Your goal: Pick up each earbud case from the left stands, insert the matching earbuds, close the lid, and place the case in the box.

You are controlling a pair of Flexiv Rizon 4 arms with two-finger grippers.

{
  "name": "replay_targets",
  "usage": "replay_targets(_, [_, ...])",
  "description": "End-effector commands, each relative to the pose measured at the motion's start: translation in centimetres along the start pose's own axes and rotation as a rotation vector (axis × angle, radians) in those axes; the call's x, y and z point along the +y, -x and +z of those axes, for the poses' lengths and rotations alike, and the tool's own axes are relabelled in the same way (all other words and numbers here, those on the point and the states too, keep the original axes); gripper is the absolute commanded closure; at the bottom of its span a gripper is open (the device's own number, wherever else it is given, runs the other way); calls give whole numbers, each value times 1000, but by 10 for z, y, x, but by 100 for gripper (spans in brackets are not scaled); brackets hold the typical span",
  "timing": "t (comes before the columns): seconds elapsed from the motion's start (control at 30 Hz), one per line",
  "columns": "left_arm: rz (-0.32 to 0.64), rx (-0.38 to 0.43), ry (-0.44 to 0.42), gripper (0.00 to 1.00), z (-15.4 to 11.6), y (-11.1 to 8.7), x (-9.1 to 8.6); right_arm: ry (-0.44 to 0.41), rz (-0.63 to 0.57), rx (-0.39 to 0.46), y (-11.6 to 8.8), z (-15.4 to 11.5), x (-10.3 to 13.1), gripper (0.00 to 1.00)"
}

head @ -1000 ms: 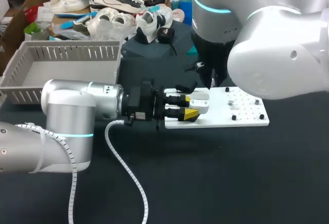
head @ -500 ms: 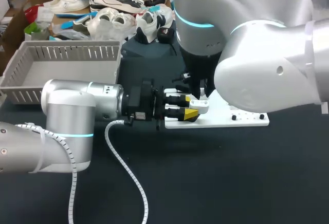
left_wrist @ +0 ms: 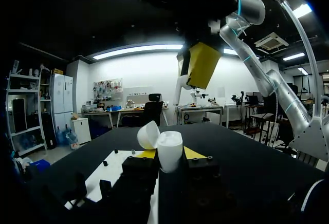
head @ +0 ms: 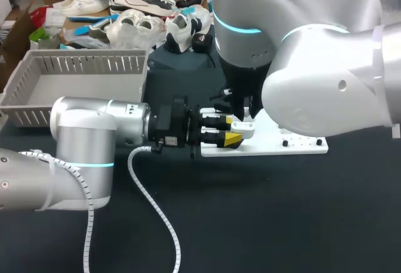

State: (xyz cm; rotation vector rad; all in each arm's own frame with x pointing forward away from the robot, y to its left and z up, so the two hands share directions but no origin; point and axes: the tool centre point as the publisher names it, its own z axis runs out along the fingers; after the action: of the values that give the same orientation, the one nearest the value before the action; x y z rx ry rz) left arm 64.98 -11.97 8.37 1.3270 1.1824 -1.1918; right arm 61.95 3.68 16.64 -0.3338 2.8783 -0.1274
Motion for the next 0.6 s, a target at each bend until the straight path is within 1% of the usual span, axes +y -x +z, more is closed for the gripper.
replay_targets(0.03, [1,-1,3,100,0,-1,0,-22,51,37,-3,-1,-5,100])
replay_targets(0.07, [1,-1,3,100,0,-1,0,-36,80,40,-6,-4,-8,100])
replay_targets(0.13, [1,-1,3,100,0,-1,0,-32,131,40,-10,-11,-11,100])
replay_targets(0.17, [1,-1,3,100,0,-1,0,-48,168,42,-13,-17,-14,100])
replay_targets(0.2, [1,-1,3,100,0,-1,0,-55,178,32,-15,-20,-14,100])
replay_targets(0.27, [1,-1,3,100,0,-1,0,-95,207,37,-20,-26,-13,100])
replay_targets(0.33, [1,-1,3,100,0,-1,0,-79,227,53,-25,-29,-10,100])
replay_targets(0.4, [1,-1,3,100,0,-1,0,-101,255,64,-26,-27,-10,100])
replay_targets(0.5, [1,-1,3,100,0,-1,0,-73,313,119,-28,-16,-11,100])
replay_targets(0.6, [1,-1,3,100,0,-1,0,-58,335,160,-28,-8,-7,100])
